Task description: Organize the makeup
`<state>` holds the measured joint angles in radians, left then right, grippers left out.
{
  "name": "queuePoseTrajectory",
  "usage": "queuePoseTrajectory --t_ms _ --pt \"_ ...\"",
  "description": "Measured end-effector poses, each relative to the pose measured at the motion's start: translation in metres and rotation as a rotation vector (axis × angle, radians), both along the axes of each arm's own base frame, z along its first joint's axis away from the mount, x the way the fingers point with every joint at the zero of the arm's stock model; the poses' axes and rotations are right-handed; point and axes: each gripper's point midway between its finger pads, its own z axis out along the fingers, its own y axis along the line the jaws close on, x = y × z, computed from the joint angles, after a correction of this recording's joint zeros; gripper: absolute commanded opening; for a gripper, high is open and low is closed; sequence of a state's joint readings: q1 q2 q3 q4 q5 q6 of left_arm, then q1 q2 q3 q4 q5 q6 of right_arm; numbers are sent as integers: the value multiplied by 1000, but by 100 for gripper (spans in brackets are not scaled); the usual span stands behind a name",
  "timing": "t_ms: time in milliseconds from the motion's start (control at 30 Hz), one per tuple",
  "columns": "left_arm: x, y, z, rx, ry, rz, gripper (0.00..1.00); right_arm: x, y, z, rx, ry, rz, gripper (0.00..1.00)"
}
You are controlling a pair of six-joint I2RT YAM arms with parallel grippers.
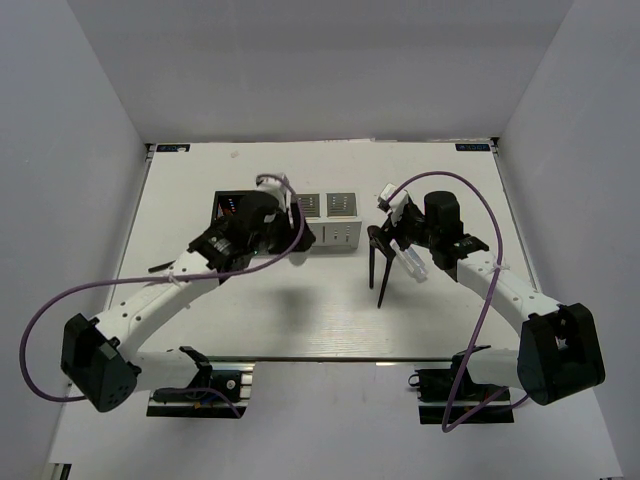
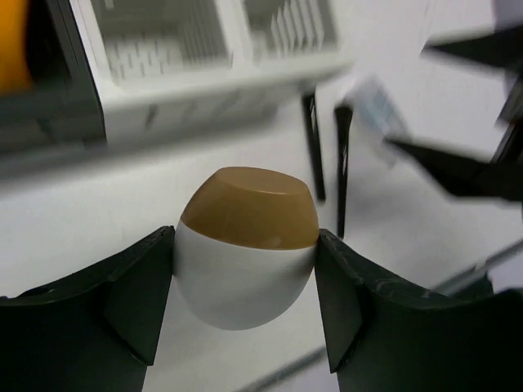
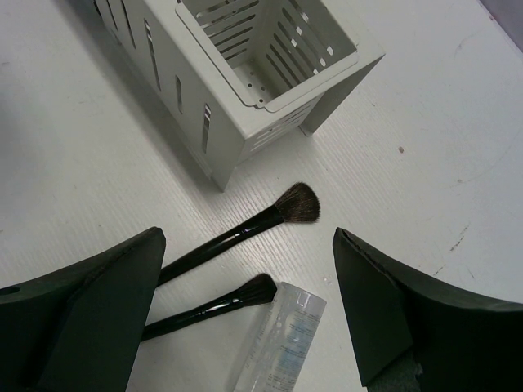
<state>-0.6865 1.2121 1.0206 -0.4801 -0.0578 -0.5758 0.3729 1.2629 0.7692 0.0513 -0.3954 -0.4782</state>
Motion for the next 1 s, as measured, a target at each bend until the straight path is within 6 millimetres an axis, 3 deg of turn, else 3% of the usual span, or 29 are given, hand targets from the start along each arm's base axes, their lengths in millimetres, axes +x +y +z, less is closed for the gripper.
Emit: queuePoseTrajectory --t_ms 100,200,300,400,633,867,1000 --pt "39 -5 36 -5 -110 62 8 0 0 0 1 0 0 89" --pt "83 -7 54 28 -175 117 8 0 0 0 2 0 0 89" --pt "122 1 53 81 -210 180 8 0 0 2 3 -5 -2 89" --pt "148 25 39 148 -211 250 7 0 -1 7 8 -19 -3 89" --pt "180 82 38 228 -249 382 6 -1 -3 16 17 -42 -6 89" --pt "177 91 12 263 -228 383 7 -1 -4 15 16 -40 -9 89" --pt "172 93 -4 282 -198 378 13 0 -5 15 16 -40 -12 89"
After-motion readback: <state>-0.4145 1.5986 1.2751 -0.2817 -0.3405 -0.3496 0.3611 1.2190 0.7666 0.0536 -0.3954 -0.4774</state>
